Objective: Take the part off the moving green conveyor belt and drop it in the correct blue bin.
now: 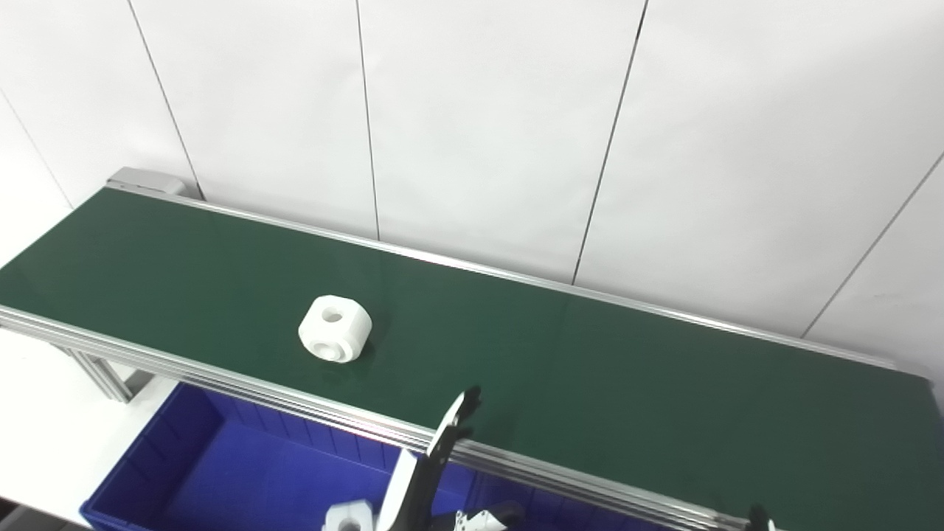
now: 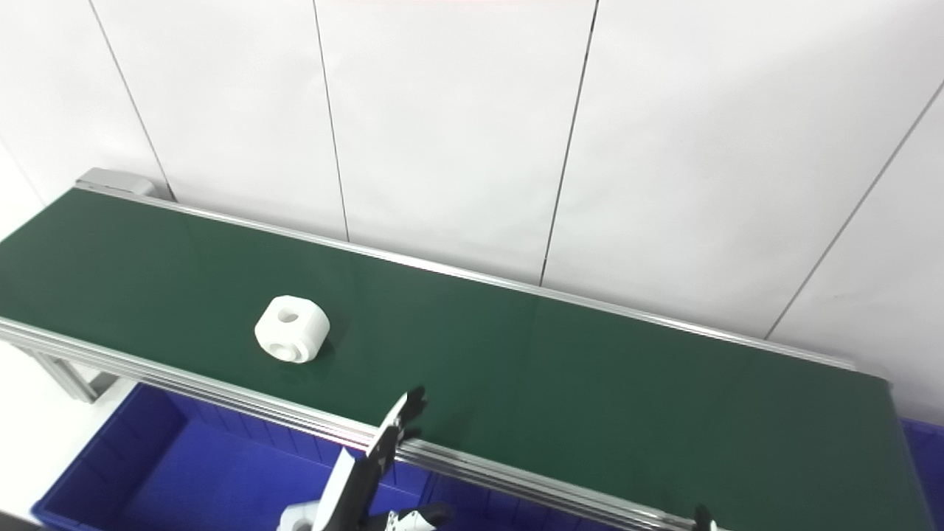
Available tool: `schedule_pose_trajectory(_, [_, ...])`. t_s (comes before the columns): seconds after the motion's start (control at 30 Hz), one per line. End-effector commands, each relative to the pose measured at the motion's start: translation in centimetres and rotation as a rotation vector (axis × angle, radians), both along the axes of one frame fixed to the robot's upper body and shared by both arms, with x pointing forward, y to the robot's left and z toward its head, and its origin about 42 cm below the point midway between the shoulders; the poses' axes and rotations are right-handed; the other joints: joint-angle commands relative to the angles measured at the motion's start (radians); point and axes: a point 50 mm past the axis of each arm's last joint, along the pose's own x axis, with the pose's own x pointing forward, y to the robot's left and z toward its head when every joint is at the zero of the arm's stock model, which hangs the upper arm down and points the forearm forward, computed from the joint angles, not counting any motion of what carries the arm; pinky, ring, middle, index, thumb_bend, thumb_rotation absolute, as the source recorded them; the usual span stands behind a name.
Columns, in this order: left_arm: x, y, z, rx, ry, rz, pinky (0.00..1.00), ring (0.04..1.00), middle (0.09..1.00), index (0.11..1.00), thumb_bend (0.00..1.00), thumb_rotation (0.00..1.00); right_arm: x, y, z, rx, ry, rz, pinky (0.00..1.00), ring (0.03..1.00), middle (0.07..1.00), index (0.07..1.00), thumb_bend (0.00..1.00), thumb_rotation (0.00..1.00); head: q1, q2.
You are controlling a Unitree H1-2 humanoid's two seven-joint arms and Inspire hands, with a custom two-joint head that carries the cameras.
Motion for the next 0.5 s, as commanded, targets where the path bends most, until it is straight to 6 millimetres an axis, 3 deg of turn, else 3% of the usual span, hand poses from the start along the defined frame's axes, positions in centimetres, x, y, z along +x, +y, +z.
schedule_pose_trajectory(0.0, [1.7, 2.0, 3.2, 0.150, -0.120, -0.066, 0.97, 0.956, 0.955, 0.903, 0.85, 0.58, 0.7, 0.5, 1.0, 0.006, -0.081, 0.018, 1.00, 1.000, 1.000, 1.000, 0.64, 1.00, -0.004, 0.004])
schedule_pose_trajectory(0.17, [5.8, 5.8, 7.6, 0.489, -0.162, -0.128, 0.98, 0.923, 0.916, 0.911, 0.86, 0.61, 1.1, 1.1, 0.9, 0.006, -0.085, 0.024, 1.00, 1.000, 1.000, 1.000, 0.66, 1.00, -0.043, 0.019])
schedule_pose_trajectory(0.23, [7.7, 7.4, 8.8, 0.613, -0.150, -0.149, 0.97, 0.903, 0.878, 0.874, 0.82, 0.52, 1.2, 1.3, 1.0, 0.013, -0.087, 0.024, 1.00, 1.000, 1.000, 1.000, 0.69, 1.00, -0.053, 0.024])
schedule_pose_trajectory(0.47, [14.0, 11.6, 10.0, 0.860, -0.127, -0.188, 0.94, 0.878, 0.856, 0.855, 0.85, 0.48, 1.3, 1.8, 1.3, 0.022, -0.103, 0.016, 1.00, 1.000, 1.000, 1.000, 0.73, 1.00, -0.076, 0.043])
